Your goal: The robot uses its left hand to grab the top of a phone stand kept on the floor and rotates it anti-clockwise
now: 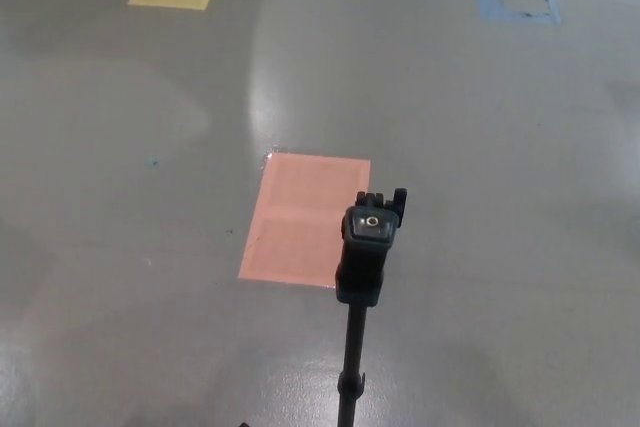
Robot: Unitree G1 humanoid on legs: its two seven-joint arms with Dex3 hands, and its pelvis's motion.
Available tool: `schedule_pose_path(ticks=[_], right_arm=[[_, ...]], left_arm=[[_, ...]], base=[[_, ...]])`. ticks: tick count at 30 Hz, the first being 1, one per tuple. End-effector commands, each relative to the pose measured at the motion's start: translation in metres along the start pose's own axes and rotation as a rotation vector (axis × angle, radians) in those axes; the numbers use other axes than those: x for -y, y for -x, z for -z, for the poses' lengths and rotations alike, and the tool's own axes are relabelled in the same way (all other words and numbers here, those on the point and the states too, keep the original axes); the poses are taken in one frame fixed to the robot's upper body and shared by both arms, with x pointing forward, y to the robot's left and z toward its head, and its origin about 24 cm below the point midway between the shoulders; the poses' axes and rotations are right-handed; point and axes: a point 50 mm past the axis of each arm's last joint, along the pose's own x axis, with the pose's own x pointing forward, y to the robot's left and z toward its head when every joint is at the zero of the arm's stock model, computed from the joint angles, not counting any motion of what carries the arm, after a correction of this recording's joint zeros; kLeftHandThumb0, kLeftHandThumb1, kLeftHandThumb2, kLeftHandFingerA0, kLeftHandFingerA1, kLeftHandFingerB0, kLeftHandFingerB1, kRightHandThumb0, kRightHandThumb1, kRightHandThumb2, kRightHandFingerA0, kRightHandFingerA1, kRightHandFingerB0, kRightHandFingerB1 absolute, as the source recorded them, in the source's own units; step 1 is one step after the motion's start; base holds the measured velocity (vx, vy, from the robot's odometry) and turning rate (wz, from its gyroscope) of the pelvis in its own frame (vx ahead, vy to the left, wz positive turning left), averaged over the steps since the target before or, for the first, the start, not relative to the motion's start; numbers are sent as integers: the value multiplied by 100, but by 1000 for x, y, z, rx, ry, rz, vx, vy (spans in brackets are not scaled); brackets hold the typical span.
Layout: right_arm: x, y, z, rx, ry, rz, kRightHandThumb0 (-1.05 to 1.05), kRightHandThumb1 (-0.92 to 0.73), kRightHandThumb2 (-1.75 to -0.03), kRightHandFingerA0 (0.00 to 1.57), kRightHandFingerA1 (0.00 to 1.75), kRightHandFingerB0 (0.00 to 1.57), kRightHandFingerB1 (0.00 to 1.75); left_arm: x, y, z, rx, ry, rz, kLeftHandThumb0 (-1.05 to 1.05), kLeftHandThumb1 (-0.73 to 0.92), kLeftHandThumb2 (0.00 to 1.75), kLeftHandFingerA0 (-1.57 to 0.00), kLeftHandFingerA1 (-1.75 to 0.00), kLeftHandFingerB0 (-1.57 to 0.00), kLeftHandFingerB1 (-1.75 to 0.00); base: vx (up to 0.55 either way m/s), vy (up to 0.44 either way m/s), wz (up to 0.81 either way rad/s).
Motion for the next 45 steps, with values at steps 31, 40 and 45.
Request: schedule_pose_path(ticks=[31, 40, 45], right_arm=[[37, -2, -48, 253, -62, 166, -43, -82, -66, 65, 44, 15, 28], [54, 0, -77, 389, -68, 306, -37, -80, -65, 64, 45, 18, 29], [61, 3, -89, 486, -112, 394, -37, -80, -64, 64, 48, 20, 30]], left_arm=[[-13, 103, -200, 1155, -151, -131, -47, 55, 57, -35, -38, -32, -32], [-23, 138, -250, 1327, -259, -178, -53, 41, 80, -35, -52, -20, -42], [-25, 149, -259, 1367, -258, -176, -57, 53, 57, -37, -36, -31, -30]], base=[[0, 0, 0], [0, 0, 0], [0, 0, 0]])
